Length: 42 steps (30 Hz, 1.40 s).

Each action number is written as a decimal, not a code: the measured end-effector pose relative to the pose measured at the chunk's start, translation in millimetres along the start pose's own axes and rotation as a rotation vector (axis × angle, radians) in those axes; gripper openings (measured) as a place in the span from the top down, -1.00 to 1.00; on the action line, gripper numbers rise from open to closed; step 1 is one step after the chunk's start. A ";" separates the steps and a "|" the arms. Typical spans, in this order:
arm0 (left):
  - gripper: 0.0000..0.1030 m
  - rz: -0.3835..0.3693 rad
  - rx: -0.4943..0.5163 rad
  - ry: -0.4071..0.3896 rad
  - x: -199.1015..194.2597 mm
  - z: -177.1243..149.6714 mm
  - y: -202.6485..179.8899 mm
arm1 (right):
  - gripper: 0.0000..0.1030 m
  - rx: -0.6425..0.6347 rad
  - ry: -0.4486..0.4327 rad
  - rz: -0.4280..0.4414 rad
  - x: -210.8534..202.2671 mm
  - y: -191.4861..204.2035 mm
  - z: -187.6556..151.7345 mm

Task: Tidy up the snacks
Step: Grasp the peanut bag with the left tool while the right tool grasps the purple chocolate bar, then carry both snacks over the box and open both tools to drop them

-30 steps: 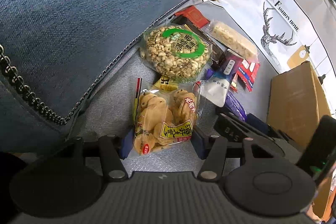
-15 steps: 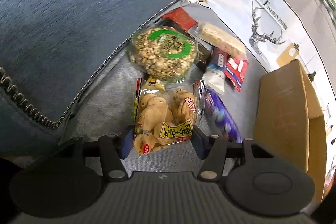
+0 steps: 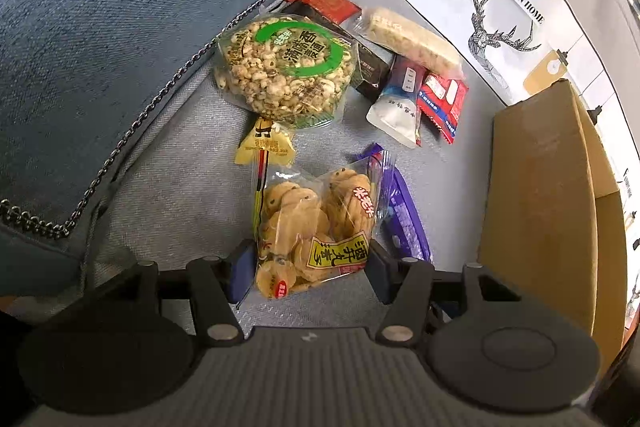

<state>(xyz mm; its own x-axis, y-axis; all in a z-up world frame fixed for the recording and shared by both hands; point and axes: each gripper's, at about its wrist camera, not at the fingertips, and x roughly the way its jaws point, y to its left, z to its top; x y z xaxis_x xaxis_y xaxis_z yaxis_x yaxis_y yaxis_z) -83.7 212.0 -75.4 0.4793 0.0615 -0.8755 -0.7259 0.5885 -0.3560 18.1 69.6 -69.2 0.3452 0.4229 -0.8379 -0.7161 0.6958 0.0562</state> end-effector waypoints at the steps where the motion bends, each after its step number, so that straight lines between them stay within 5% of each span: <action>1: -0.22 0.001 0.003 -0.003 -0.3 0.2 -0.7 | 0.55 -0.019 -0.003 0.004 0.7 0.6 0.9; 2: -0.22 0.002 0.003 -0.004 -0.3 -0.1 -1.0 | 0.82 -0.033 -0.007 0.009 0.9 1.1 2.3; 6: -0.21 0.003 0.006 -0.012 -3.6 -0.5 -0.6 | 1.00 -0.066 -0.033 0.006 -4.1 2.7 2.7; 12: -0.20 0.011 -0.016 -0.023 -5.6 0.3 5.7 | 1.00 -0.063 0.017 0.014 -12.6 4.9 2.2; 15: -0.20 0.010 -0.032 -0.019 -6.0 0.5 8.6 | 0.80 -0.036 0.103 0.051 -14.7 5.5 -1.9; 17: -0.20 0.013 -0.034 -0.021 -6.2 0.6 8.7 | 0.40 -0.038 0.079 0.049 -20.5 4.7 0.3; 22: -0.20 0.017 -0.032 -0.020 -5.4 0.6 6.7 | 0.20 -0.053 -0.012 0.057 -19.2 1.7 7.7; 28: -0.20 0.015 -0.035 -0.020 -3.9 0.3 7.5 | 0.25 -0.102 0.000 0.075 4.9 9.7 8.2; 29: -0.20 0.016 -0.036 -0.020 -3.9 0.5 7.4 | 0.58 -0.105 -0.005 0.081 4.2 10.3 9.0; 35: -0.19 -0.005 -0.026 -0.031 -7.4 -0.4 2.5 | 0.64 -0.114 -0.027 0.096 -9.7 6.5 13.6; 42: -0.19 -0.099 0.024 -0.130 -30.2 -3.3 -13.9 | 0.64 -0.074 -0.092 0.055 -65.3 -11.6 36.6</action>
<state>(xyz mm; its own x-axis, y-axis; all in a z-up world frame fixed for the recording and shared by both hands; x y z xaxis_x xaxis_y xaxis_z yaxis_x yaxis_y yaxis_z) -89.7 199.3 -45.1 0.6092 0.1051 -0.7860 -0.6605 0.6159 -0.4295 26.0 55.2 4.7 0.3559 0.5133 -0.7809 -0.7771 0.6267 0.0577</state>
